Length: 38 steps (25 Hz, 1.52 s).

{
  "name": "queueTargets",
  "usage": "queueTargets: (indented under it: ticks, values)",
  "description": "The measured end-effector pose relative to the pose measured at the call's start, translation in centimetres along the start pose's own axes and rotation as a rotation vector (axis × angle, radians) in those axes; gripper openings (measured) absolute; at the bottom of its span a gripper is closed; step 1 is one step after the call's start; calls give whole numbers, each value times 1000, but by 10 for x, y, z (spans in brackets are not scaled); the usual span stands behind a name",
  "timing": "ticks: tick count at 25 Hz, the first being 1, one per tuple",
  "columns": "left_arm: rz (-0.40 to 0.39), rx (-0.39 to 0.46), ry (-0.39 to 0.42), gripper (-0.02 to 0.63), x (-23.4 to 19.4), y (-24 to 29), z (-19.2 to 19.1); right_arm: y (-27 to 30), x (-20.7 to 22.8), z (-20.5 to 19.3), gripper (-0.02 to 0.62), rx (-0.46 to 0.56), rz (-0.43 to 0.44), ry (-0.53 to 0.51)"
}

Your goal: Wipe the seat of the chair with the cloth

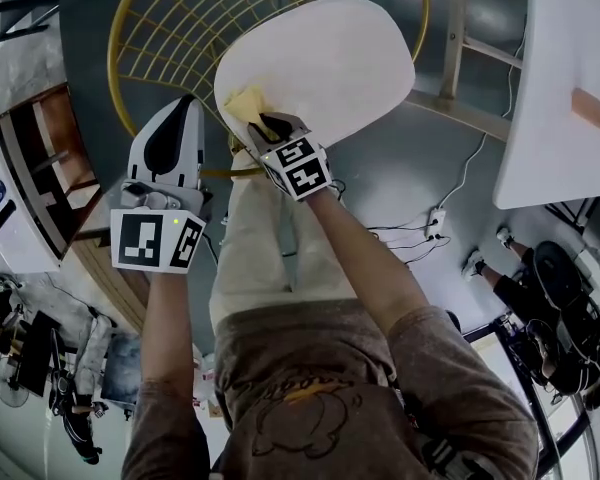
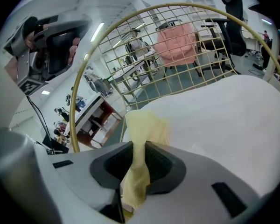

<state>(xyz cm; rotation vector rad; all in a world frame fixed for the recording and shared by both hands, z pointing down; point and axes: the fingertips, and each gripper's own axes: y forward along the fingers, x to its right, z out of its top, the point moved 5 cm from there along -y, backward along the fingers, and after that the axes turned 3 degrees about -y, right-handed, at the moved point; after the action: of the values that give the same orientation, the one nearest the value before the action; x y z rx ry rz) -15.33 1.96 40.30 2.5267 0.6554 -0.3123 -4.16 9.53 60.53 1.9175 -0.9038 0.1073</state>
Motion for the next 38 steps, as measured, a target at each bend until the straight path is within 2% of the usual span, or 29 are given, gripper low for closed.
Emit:
queueTargets:
  ticks: [6,12,15,22,26,31,34,38]
  values:
    - [-12,0,-4,8,6,3,-3,-1,-20,0,95,12,58,2]
    - [-34,-12,-5,8,21,8,-14,-26,0,-7,95,56,20,24]
    - [-43,-17,-1,9,24,11,-16,-49,27,-6,95,89,-42,21]
    - [-78,-40,6,8,35,23,-22,-129,118,-12,95,136,-274,19]
    - [-92,-52,11,9,34,27,-11,-174,159,-5,95,142,-396,31]
    - [-103,-63,20,9,40,33,-15,-210,205,-12,95,171,-538,67]
    - [-106,-67,22,9,42,36,-16,-211,221,-16,95,179,-579,97]
    - [-111,-68,24,9,45,36,-12,-199,229,-21,95,138,-585,101]
